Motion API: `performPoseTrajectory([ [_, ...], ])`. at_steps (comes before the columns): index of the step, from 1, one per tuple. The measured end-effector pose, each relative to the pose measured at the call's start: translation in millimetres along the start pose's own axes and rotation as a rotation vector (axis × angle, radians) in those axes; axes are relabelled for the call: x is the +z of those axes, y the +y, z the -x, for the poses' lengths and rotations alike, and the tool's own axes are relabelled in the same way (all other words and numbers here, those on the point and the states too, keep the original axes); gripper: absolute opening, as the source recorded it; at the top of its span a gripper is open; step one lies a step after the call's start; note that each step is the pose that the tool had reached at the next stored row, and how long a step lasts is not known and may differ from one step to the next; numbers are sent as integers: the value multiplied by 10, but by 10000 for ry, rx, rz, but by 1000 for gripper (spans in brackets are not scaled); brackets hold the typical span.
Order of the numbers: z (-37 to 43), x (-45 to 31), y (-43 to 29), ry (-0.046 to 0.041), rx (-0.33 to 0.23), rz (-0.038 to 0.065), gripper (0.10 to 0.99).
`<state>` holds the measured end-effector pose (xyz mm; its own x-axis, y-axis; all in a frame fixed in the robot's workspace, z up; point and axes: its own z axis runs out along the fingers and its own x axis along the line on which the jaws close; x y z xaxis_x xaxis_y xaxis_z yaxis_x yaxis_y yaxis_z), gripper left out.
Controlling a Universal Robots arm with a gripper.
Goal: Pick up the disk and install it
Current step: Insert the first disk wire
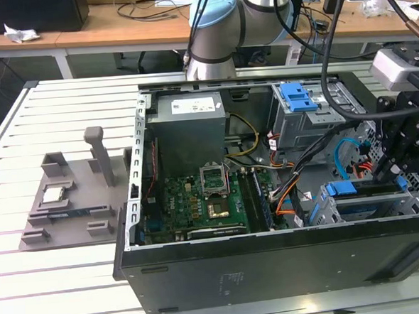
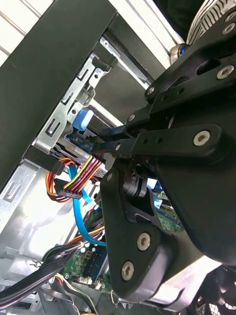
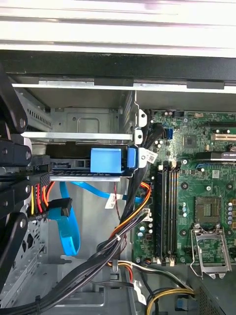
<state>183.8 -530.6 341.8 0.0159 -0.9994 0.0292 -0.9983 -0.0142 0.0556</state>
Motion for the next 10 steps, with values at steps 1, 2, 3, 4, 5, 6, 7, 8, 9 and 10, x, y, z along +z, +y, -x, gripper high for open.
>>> performPoseTrajectory([
  [1,-1,2,0,-2,2,1,169],
  [2,-1,2,-2,-2,2,1,169],
  [3,-1,1,-5,-1,0,1,169],
  [4,-1,1,-7,-1,0,0,169],
  [5,-1,2,-8,-2,1,0,169],
  [6,-1,1,-9,-2,0,0,169],
  [7,-1,1,-9,-1,0,0,169],
  [8,-1,1,-9,-1,0,0,169],
  [9,-3,1,-9,-1,0,0,169],
  [10,-6,1,-8,-1,-1,0,169],
])
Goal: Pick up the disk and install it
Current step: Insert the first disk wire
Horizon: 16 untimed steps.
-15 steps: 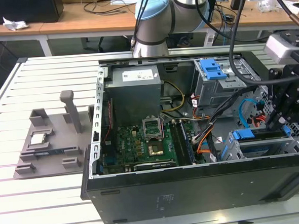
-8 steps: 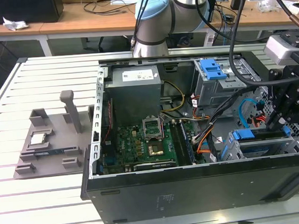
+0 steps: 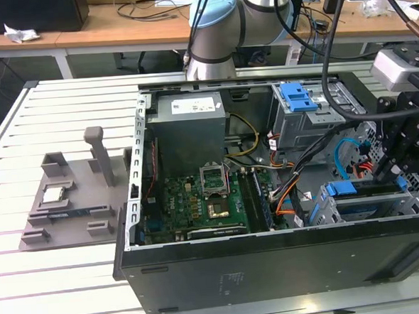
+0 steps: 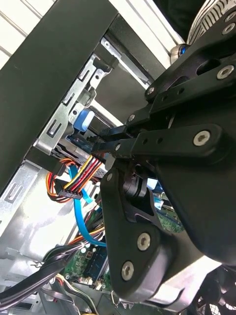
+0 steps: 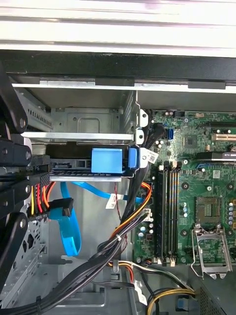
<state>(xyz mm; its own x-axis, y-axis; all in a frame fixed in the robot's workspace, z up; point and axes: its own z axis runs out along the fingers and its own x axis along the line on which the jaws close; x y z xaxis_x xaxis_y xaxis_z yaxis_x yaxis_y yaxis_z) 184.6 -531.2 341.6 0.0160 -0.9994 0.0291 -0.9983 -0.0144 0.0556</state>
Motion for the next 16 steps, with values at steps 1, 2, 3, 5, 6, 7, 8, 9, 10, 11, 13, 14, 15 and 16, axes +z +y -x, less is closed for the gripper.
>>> performPoseTrajectory([
  [1,-6,0,6,3,1,1,169],
  [2,-10,1,13,1,0,1,169],
  [3,-16,2,22,-1,0,1,169],
  [5,-22,2,26,-1,0,1,169],
  [6,-22,3,26,-3,-1,1,169],
  [7,-22,3,26,-6,0,1,169],
  [8,-23,3,22,-9,1,0,169],
  [9,-22,2,20,-10,2,0,169],
  [10,-18,2,17,-12,1,0,169],
  [11,-14,2,16,-14,1,0,169],
  [13,-6,2,14,-16,0,0,169],
  [14,-3,2,13,-17,0,0,169],
  [15,-2,2,12,-18,0,0,169],
  [16,-1,1,9,-19,0,0,169],
])
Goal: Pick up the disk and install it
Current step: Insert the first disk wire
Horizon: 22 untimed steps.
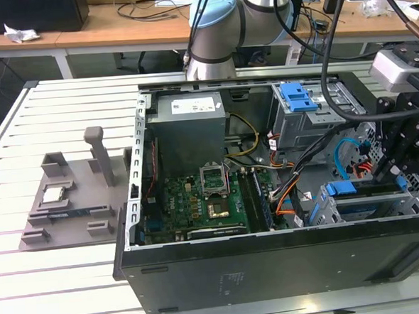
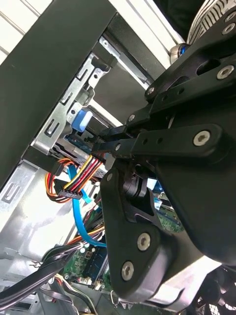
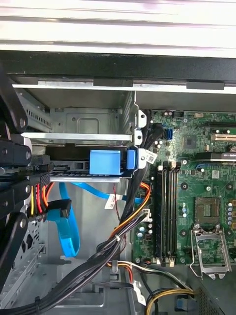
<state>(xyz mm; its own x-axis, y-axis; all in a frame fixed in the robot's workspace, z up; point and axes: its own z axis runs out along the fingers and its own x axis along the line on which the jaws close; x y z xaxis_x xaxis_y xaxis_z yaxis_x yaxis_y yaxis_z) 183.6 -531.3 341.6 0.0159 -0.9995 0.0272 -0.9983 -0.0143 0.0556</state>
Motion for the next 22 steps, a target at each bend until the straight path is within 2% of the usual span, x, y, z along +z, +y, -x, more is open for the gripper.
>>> performPoseTrajectory([
  [6,0,-36,-2,-2,11,0,169],
  [10,-1,-33,-1,-7,158,13,169],
  [12,0,-22,-3,-18,337,38,169],
  [19,0,-13,-27,-20,389,87,169],
  [21,1,5,-26,-21,387,89,169],
  [22,0,45,-26,-25,388,90,169],
])
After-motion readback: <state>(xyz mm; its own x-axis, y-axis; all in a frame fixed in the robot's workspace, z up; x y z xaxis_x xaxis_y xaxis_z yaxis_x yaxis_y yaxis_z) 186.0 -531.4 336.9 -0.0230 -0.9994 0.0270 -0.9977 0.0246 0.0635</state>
